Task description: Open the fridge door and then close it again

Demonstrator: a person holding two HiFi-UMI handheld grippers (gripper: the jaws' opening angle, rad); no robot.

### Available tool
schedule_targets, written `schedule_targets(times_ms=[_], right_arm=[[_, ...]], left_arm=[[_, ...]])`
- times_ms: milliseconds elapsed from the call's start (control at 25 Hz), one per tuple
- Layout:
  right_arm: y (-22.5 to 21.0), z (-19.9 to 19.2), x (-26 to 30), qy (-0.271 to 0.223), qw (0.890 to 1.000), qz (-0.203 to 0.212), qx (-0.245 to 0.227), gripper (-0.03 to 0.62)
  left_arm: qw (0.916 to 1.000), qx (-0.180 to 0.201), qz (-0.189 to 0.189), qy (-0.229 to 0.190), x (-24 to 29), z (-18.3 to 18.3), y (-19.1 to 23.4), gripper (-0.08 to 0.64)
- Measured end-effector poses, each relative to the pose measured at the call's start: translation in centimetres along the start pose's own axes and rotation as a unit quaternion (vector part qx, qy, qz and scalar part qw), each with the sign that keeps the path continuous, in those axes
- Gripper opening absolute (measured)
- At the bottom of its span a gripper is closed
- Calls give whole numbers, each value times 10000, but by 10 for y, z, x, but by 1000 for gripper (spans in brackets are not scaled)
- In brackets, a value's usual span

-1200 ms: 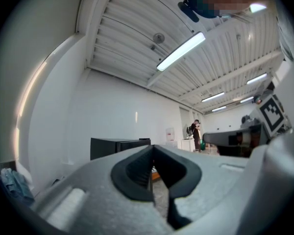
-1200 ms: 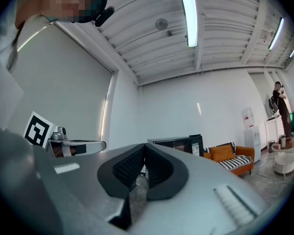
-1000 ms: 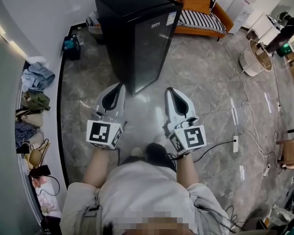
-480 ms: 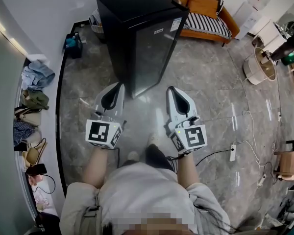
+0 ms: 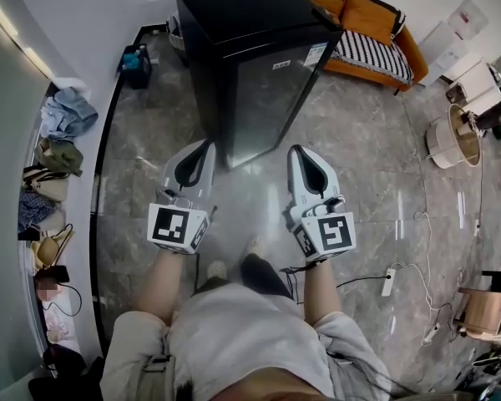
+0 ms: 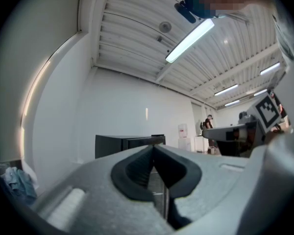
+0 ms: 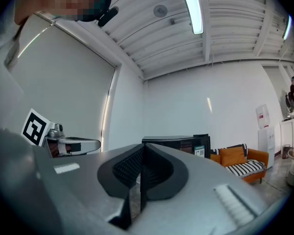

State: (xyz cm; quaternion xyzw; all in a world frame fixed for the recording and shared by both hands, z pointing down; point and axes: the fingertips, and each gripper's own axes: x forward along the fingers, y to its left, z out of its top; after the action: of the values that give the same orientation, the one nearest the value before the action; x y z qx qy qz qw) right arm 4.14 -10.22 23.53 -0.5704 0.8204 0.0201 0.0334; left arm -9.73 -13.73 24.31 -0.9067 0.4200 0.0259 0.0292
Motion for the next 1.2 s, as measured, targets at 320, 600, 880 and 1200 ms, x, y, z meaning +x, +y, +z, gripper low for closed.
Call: schedule_targets(times_ms=[320,600,880,1200], right_arm=[[-24,-39,20,164,9998,73,112,2],[-41,-76,30,258,9993,56,266,2],[-50,-115,36,416,9980,94,476,2],[-65,-148,47,543,9970,204,515,2]], left_arm=[[9996,-76,132,253,26,-43,10,3],[9987,-135,125,470,47,-83,10,3],[9970,-192,56,743,58,-125,0,12],[9953,-218,257,910,86,-168,13,44]])
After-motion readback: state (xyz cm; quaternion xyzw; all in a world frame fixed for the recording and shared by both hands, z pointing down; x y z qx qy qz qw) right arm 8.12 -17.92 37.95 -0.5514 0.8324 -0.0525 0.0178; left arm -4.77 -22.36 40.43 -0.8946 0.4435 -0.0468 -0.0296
